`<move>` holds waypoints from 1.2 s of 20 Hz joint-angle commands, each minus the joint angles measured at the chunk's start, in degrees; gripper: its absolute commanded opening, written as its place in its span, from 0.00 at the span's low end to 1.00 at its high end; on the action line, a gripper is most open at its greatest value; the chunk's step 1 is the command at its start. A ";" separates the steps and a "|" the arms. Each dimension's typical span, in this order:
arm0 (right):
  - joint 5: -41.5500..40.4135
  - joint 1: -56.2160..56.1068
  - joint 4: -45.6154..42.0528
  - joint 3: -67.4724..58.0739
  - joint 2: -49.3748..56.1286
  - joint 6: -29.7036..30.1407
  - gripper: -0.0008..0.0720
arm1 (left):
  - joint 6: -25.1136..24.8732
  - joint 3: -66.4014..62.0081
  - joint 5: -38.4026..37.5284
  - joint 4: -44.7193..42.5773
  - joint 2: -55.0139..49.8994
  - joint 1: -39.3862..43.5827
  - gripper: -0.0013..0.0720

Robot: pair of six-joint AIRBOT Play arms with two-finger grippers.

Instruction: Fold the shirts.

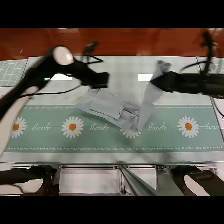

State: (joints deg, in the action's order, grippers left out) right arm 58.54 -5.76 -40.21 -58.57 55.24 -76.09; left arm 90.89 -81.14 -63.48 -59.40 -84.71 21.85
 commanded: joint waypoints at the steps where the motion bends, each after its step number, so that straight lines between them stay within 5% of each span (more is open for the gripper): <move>1: -11.23 -12.66 4.96 -5.79 13.77 0.92 0.05 | 0.11 16.11 2.43 -4.70 17.09 -11.65 0.04; 7: -12.33 -22.82 8.63 -23.71 40.15 1.25 0.05 | 0.11 34.40 2.86 -3.02 39.50 -17.88 0.04; 14: -11.85 -24.48 15.93 -36.83 55.30 0.66 0.05 | 0.09 39.19 3.63 -1.42 42.99 -17.88 0.04; 15: -11.85 -24.48 17.59 -36.89 55.78 0.70 0.11 | 0.09 39.69 4.22 -1.42 42.91 -17.88 0.04; 16: -11.06 -24.48 18.34 -36.89 55.89 0.68 0.43 | 0.11 40.15 5.14 -1.42 42.88 -17.88 0.04; 17: -8.98 -24.46 18.73 -36.89 55.80 0.76 0.57 | 0.09 40.35 6.12 -1.44 42.82 -17.88 0.04; 21: 10.01 -19.21 16.79 -36.89 52.63 0.70 0.57 | -0.15 39.32 12.79 -2.34 42.53 -20.35 0.04; 24: 23.71 -10.38 3.52 -36.87 43.34 -1.22 0.51 | -0.17 34.93 11.30 -2.32 42.84 -28.04 0.04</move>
State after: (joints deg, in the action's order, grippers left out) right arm 67.94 -22.22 -27.31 -95.26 104.55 -75.85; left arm 90.85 -43.53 -53.10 -61.39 -42.04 -1.08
